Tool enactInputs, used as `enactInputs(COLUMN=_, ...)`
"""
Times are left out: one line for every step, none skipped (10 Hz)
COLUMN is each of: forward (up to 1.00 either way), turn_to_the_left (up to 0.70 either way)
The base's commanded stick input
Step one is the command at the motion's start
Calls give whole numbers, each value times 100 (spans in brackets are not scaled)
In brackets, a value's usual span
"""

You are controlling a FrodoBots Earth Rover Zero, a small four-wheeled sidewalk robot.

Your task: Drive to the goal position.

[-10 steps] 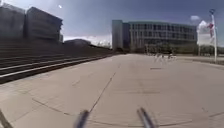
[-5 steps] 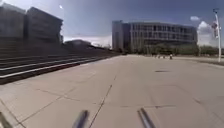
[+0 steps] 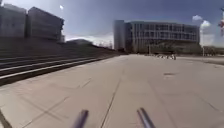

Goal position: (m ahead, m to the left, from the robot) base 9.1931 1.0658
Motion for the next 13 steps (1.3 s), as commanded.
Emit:
enactInputs(forward=100, turn_to_the_left=-23)
enactInputs(forward=100, turn_to_the_left=-27)
enactInputs(forward=100, turn_to_the_left=-27)
enactInputs(forward=100, turn_to_the_left=-27)
enactInputs(forward=100, turn_to_the_left=-7)
enactInputs(forward=100, turn_to_the_left=0)
enactInputs(forward=100, turn_to_the_left=0)
enactInputs(forward=100, turn_to_the_left=0)
enactInputs(forward=100, turn_to_the_left=0)
enactInputs(forward=100, turn_to_the_left=-27)
enactInputs(forward=100, turn_to_the_left=-15)
enactInputs(forward=100, turn_to_the_left=0)
enactInputs(forward=100, turn_to_the_left=0)
